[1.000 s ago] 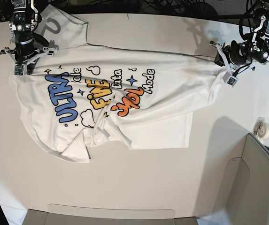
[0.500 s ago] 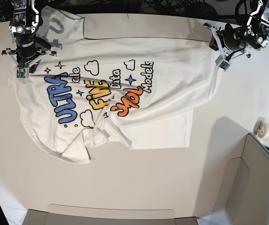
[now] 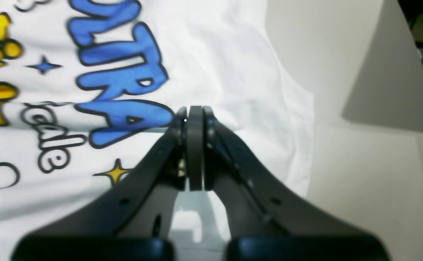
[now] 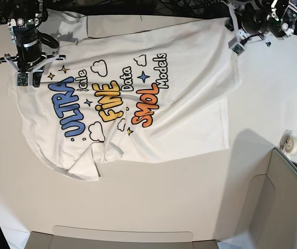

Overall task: Layout the t-shirt on the table in an organized manner, then fold the t-shirt properly
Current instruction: 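Pull the shirt shoulders apart with both grippers to straighten it, then release the shoulders and lower both grippers onto the shirt body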

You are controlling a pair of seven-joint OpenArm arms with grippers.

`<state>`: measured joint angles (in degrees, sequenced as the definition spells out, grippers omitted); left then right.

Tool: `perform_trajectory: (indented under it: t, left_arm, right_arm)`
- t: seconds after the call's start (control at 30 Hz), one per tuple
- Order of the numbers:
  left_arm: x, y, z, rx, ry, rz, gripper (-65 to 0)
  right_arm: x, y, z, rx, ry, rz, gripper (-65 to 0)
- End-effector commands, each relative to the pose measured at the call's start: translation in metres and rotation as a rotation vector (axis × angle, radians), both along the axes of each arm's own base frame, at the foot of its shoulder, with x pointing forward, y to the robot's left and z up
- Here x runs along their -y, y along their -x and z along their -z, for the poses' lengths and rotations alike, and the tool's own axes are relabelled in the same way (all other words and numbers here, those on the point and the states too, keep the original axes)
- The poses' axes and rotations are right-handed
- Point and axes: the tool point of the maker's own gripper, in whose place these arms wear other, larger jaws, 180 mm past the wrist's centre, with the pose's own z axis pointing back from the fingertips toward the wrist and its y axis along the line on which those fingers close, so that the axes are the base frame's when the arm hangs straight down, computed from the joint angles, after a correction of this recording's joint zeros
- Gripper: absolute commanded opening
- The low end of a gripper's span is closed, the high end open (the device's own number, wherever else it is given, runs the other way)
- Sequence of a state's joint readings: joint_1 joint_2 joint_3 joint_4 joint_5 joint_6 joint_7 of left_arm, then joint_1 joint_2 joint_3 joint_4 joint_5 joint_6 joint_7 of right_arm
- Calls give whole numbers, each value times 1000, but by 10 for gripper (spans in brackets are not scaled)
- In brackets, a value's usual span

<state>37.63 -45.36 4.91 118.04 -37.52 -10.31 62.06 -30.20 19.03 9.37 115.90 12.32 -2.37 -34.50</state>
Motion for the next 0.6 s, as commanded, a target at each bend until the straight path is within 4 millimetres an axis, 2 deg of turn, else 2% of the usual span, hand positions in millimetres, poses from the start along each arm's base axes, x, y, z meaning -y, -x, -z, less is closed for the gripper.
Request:
perform_trajectory:
  t: [0.0, 0.17, 0.33, 0.4, 0.5, 0.57]
  left_arm:
    - [-10, -18, -10, 67, -20, -27, -645]
    - [-34, -91, -48, 310, -24, -180, -645]
    - [-25, -152, -78, 491, 67, -275, -645]
    - [-18, -171, -79, 514, 115, -315, -645]
    - [4, -208, -73, 477, 172, -305, -644]
    - [22, -232, -61, 437, 214, -298, -644]
  right_arm:
    - [2, -6, -12, 43, 22, -9, -650]
    - [-2, -15, -18, 72, 8, -12, -650]
    - [-12, -33, -29, 144, -52, 23, -650]
    - [-18, -42, -35, 179, -80, 33, -650]
    - [-34, -58, -45, 227, -123, 20, -650]
    - [-44, -69, -51, 252, -137, -3, -650]
